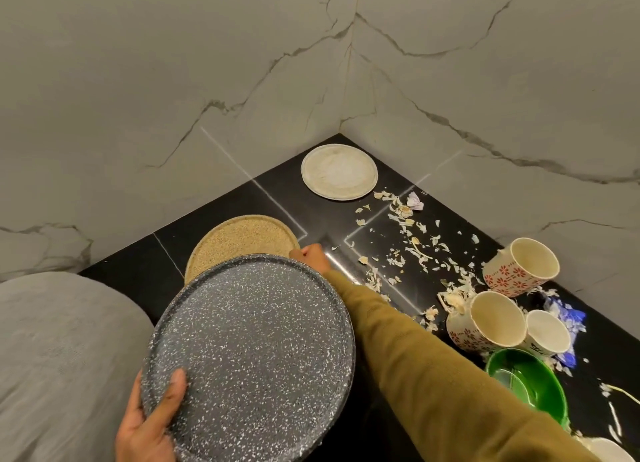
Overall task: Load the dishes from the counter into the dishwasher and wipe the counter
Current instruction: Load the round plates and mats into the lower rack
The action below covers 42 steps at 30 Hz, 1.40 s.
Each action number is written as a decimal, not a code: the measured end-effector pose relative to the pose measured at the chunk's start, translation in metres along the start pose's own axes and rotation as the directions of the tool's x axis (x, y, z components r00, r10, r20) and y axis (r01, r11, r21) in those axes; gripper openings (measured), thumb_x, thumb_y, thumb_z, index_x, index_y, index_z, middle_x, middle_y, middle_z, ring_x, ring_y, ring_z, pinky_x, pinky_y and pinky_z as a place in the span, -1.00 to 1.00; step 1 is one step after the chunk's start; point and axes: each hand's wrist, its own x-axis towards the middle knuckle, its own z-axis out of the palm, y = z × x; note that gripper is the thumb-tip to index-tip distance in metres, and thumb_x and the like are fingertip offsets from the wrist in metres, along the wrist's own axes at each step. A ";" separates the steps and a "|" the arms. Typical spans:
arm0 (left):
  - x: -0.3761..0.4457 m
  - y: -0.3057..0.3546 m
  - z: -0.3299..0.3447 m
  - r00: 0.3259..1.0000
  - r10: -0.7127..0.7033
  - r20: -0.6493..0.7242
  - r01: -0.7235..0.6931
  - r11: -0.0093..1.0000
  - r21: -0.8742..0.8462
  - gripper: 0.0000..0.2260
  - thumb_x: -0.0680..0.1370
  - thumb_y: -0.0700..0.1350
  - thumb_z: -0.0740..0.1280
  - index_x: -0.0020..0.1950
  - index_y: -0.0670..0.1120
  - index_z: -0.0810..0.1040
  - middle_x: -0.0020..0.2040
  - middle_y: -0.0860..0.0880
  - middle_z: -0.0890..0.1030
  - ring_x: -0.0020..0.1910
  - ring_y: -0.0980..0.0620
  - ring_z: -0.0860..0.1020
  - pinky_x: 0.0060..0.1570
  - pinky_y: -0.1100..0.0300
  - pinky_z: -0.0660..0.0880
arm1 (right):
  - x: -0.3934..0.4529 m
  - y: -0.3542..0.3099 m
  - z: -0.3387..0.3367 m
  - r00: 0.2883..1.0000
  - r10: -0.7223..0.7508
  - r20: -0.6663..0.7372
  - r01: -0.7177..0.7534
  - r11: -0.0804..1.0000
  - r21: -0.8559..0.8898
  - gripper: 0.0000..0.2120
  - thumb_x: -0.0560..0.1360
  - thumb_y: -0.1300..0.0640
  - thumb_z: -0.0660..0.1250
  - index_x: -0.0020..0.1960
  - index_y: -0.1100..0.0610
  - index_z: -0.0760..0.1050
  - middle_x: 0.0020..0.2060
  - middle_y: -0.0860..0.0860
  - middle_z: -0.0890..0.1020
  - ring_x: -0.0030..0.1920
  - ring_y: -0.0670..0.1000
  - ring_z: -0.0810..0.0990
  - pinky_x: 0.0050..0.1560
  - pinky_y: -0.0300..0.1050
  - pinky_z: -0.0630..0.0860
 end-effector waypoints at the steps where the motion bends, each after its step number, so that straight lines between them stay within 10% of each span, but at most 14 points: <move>1: 0.000 0.001 0.002 1.000 -0.007 -0.006 0.007 1.000 -0.001 -0.82 0.53 -0.26 0.38 0.07 -0.02 0.55 -0.36 0.17 0.68 -0.18 0.04 0.66 -0.39 0.29 0.60 | -0.001 -0.003 -0.005 0.999 -0.016 -0.045 0.020 0.996 0.084 -0.68 0.59 0.24 0.22 -0.33 0.13 0.31 -0.57 -0.08 0.39 -0.47 -0.09 0.35 -0.43 -0.20 0.26; 3: -0.001 0.001 0.004 1.000 -0.010 -0.001 0.010 1.000 -0.022 -0.73 0.54 -0.28 0.37 0.21 -0.05 0.54 -0.26 0.09 0.72 -0.38 0.10 0.67 -0.46 0.30 0.58 | -0.011 -0.008 -0.019 0.992 -0.011 -0.129 0.048 0.957 0.286 -0.93 0.59 0.28 0.21 -0.04 0.15 0.38 -0.27 0.01 0.49 -0.26 -0.05 0.49 -0.34 -0.27 0.43; 6: -0.006 0.000 0.002 0.999 -0.011 0.031 0.012 0.999 -0.039 -0.80 0.54 -0.26 0.36 0.01 0.04 0.50 -0.25 0.07 0.73 -0.43 0.11 0.66 -0.49 0.30 0.57 | -0.030 -0.003 -0.047 0.992 0.061 -0.110 0.016 0.805 0.592 -0.59 0.55 0.39 0.25 0.37 0.22 0.33 0.15 0.18 0.53 0.10 0.17 0.60 0.09 0.08 0.62; 11: -0.014 -0.009 0.003 0.994 -0.012 0.113 0.023 0.995 -0.097 -0.78 0.57 -0.24 0.32 -0.01 0.11 0.53 -0.03 -0.08 0.72 -0.21 -0.10 0.69 -0.30 0.16 0.65 | -0.092 0.022 -0.105 0.990 0.054 -0.133 0.073 0.605 0.793 -0.61 0.47 0.52 0.24 0.24 0.25 0.42 0.21 0.20 0.53 0.20 0.19 0.55 0.21 0.13 0.55; 16: -0.027 -0.020 0.015 0.976 -0.011 0.215 0.035 0.994 -0.108 -0.63 0.54 -0.26 0.32 0.33 -0.05 0.52 0.10 -0.16 0.69 -0.17 -0.08 0.72 -0.23 0.09 0.67 | -0.148 0.054 -0.134 0.906 0.047 -0.420 0.249 0.744 0.619 -0.62 0.55 0.31 0.31 0.29 0.04 0.36 0.18 0.06 0.54 0.17 0.14 0.58 0.14 0.19 0.58; 21: -0.037 -0.025 0.024 0.958 0.007 0.288 0.014 0.997 -0.071 -0.49 0.40 -0.17 0.37 0.36 -0.03 0.51 0.10 -0.14 0.70 0.00 -0.17 0.67 -0.17 0.06 0.67 | -0.201 0.064 -0.160 0.639 -0.101 -0.763 0.501 0.807 0.313 -0.71 0.56 0.31 0.29 0.12 -0.05 0.40 0.09 -0.09 0.55 0.09 -0.10 0.55 0.13 -0.05 0.55; 25: -0.042 -0.031 0.027 0.946 0.005 0.323 0.003 1.000 -0.026 -0.64 0.50 -0.22 0.35 0.29 0.00 0.55 0.05 -0.11 0.72 -0.10 -0.10 0.70 -0.24 0.11 0.67 | -0.244 0.069 -0.178 0.575 -0.076 -0.815 0.649 0.649 0.398 -0.75 0.49 0.11 0.31 0.15 -0.08 0.47 0.05 -0.14 0.63 0.13 -0.12 0.60 0.08 -0.18 0.54; 32: -0.050 -0.037 0.027 0.929 0.009 0.371 -0.017 1.000 0.018 -0.64 0.45 -0.20 0.37 0.23 0.05 0.56 0.01 -0.09 0.73 -0.10 -0.12 0.71 -0.18 0.04 0.67 | -0.288 0.094 -0.190 0.471 0.026 -0.882 0.644 0.673 0.364 -0.49 0.41 0.01 0.31 0.35 0.07 0.47 0.09 -0.14 0.66 0.20 -0.08 0.60 0.23 0.01 0.56; 42: -0.065 -0.048 0.044 0.915 -0.021 0.403 -0.017 0.996 0.091 -0.67 0.51 -0.29 0.36 0.11 0.12 0.52 -0.13 0.03 0.73 -0.28 0.13 0.70 -0.43 0.32 0.56 | -0.293 0.128 -0.157 0.875 0.215 -0.435 0.176 0.696 0.696 -0.72 0.56 0.33 0.24 0.17 0.03 0.54 -0.09 0.04 0.70 -0.01 0.12 0.63 -0.09 0.04 0.51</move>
